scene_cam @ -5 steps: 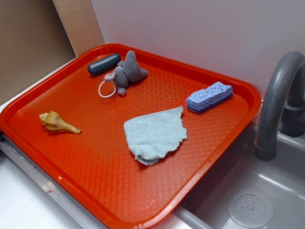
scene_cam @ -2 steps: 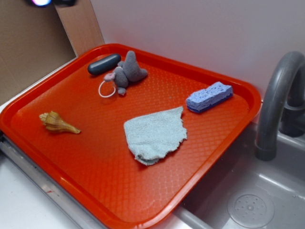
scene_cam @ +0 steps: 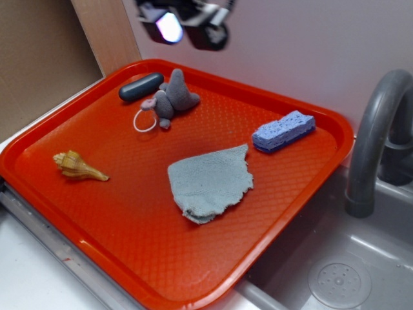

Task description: Grab the blue sponge.

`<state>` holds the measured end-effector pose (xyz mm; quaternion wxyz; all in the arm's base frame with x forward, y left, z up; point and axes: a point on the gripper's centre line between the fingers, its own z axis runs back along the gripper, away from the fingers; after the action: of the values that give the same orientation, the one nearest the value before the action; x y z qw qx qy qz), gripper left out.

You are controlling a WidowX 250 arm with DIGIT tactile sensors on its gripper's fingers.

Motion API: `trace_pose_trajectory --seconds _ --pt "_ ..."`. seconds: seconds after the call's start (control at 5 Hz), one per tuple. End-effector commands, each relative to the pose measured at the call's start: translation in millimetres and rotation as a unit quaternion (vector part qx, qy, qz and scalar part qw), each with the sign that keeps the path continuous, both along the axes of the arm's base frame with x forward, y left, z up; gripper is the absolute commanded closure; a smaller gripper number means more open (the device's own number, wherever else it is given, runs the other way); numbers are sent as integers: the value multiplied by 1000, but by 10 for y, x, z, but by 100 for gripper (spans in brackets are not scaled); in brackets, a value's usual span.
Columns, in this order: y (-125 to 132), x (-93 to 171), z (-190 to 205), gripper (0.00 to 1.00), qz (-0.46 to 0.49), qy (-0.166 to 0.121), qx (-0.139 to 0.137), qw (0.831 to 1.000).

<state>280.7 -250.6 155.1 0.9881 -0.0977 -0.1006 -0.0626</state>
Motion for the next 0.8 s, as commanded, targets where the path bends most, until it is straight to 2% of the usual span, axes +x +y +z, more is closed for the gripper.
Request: trace_pose_trajectory --seconds 0.0,0.2,0.4,0.6 --pt "-337 146 -347 0 -31 -12 -9 999" --pt "-433 135 -587 0 -64 6 -9 998" --pt "-579 175 -713 0 -75 4 -6 997" --pt "-703 208 -834 0 -87 4 26 996"
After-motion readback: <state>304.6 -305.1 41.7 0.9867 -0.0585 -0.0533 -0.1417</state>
